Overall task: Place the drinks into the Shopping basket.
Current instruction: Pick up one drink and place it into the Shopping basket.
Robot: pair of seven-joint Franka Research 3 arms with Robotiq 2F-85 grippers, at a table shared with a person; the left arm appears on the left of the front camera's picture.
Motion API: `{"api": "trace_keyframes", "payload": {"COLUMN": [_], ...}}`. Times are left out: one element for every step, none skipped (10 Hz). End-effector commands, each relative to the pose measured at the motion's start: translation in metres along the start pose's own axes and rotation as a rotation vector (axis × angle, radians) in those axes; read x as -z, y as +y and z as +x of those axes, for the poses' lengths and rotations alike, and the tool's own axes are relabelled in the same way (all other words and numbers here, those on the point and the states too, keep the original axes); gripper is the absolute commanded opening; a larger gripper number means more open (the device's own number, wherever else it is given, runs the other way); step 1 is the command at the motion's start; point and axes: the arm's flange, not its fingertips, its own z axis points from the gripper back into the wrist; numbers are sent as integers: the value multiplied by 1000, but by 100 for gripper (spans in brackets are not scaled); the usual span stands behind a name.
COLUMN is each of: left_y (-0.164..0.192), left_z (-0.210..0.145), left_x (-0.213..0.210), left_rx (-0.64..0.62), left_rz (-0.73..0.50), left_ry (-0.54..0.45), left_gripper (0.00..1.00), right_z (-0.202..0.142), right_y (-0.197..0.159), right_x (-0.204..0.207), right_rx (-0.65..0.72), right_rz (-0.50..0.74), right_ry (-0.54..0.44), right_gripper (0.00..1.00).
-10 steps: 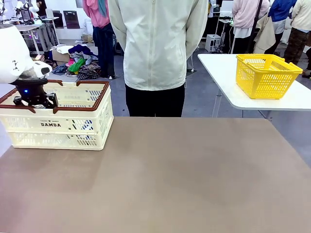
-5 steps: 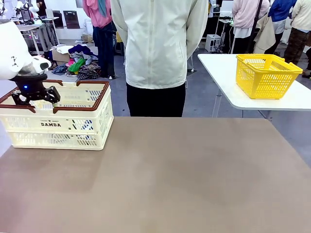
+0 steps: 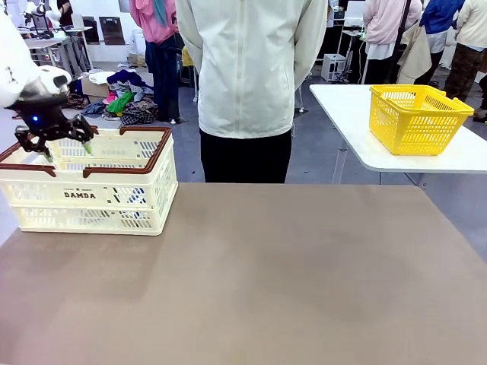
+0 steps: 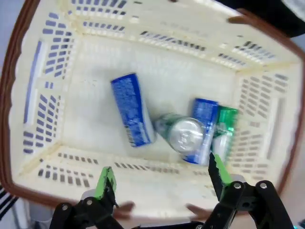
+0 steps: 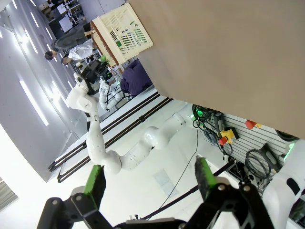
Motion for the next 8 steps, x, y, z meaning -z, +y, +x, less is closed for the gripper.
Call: {"api": "trace_keyframes", "payload": {"left_y": [3,5,10,22,42,67,89,106], "left_z": [-14,-27,-53,-79,-104,-126,-144,-159], "left_x": [-58,-87,-110,-120,-126,-126,-117,-98], "left_rx": [-73,-97,-103,-101,-100,-99,-138,-169], "left_rz": [-247,-393,-565,-707,-868,-1042,-1173,-1277], "left_ry": [65,103,154,212,257,313,316,342], "left_gripper": [100,100,100,100,100,100,100,100], "right_z": [-3,-3,-3,-3,-3,-3,-3,-3], "right_y": [2,2,2,2,2,2,2,2], "right_x": [0,0,0,0,0,0,0,0], "right_rx": [17,17,17,17,17,17,17,17], "right_rz": [-14,-14,-14,-14,-14,-14,-14,-14], "right_ry": [-5,-5,-5,-5,-5,-5,-5,-5], "right_gripper": [100,100,100,100,100,100,100,100]}}
